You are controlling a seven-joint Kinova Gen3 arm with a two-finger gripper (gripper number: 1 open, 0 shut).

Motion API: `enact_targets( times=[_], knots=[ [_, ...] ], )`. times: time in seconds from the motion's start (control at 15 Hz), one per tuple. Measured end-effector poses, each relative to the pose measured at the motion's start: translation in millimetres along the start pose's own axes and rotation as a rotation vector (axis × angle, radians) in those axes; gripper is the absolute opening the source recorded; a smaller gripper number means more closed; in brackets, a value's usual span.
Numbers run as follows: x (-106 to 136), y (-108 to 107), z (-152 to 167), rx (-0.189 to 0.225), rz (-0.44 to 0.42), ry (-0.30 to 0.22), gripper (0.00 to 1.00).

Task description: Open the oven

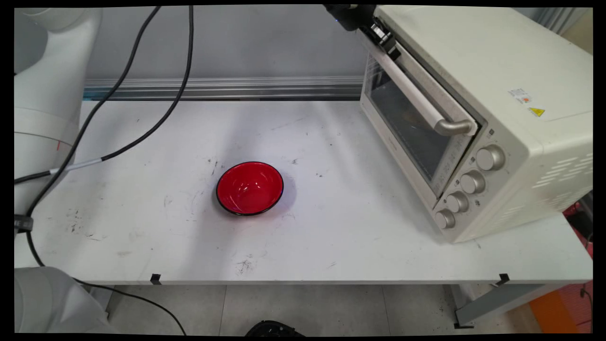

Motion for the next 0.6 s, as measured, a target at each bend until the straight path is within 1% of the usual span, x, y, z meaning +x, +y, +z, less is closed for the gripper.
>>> enact_targets(
  times=[0.6],
  knots=[
    [-19,5,-10,-0.013,0.002,-0.037,0.00]
  ],
)
